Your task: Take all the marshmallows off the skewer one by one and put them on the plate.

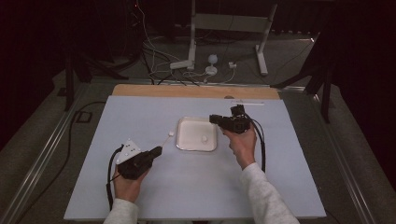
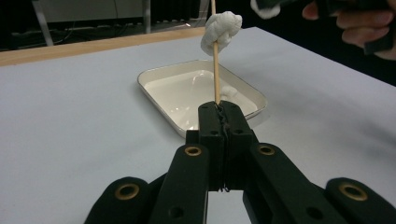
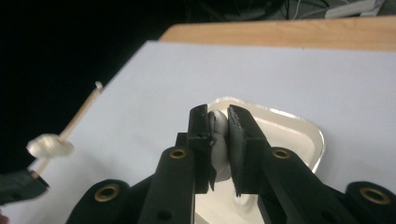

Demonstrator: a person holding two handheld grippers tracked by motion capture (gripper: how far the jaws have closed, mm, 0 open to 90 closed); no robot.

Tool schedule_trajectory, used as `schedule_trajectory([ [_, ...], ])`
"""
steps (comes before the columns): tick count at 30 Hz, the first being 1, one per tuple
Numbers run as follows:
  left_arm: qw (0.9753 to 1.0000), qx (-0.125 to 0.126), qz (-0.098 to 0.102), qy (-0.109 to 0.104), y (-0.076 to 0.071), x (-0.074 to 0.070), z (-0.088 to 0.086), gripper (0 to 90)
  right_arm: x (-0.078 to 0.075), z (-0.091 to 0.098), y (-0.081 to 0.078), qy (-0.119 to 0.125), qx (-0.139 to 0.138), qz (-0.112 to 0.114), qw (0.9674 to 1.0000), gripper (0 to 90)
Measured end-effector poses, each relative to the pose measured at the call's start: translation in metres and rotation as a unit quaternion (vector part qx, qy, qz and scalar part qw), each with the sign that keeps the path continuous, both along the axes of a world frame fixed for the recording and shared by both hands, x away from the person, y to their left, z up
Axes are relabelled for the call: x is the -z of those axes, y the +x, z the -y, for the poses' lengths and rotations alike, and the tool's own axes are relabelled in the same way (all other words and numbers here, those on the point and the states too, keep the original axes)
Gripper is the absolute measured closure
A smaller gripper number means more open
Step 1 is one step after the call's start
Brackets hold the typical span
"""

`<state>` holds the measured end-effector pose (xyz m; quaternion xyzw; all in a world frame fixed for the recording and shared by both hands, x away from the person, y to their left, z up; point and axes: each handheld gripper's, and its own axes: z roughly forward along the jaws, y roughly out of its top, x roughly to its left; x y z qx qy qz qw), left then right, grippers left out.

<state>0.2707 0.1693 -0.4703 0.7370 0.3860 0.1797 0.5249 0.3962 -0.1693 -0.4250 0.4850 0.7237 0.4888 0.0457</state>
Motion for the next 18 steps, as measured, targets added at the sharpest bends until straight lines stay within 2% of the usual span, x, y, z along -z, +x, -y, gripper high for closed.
schedule_trajectory([
  [2, 1.0000, 0.001, -0.001, -0.001, 0.000, 0.000, 0.001, 90.0, 0.007, -0.003, -0.001, -0.020, -0.005, -0.003, 0.9998, 79.8],
  [10, 1.0000, -0.005, -0.003, -0.007, 0.001, 0.001, 0.001, 90.0, 0.025, -0.009, 0.001, -0.044, -0.006, -0.025, 0.9987, 76.9],
  [11, 1.0000, -0.004, -0.004, -0.006, 0.001, 0.001, 0.001, 90.0, 0.031, -0.011, 0.000, -0.058, -0.003, -0.028, 0.9979, 71.9],
  [12, 1.0000, -0.004, -0.004, -0.005, 0.001, 0.001, 0.001, 90.0, 0.031, -0.011, 0.000, -0.058, -0.003, -0.028, 0.9979, 71.9],
  [16, 0.9999, -0.003, -0.006, -0.011, 0.002, 0.002, 0.001, 90.0, 0.043, -0.014, 0.001, -0.067, 0.012, -0.039, 0.9970, 57.2],
  [18, 0.9999, -0.004, -0.009, -0.011, 0.002, 0.003, 0.003, 90.0, 0.045, -0.016, 0.003, -0.073, 0.010, -0.041, 0.9965, 49.2],
])
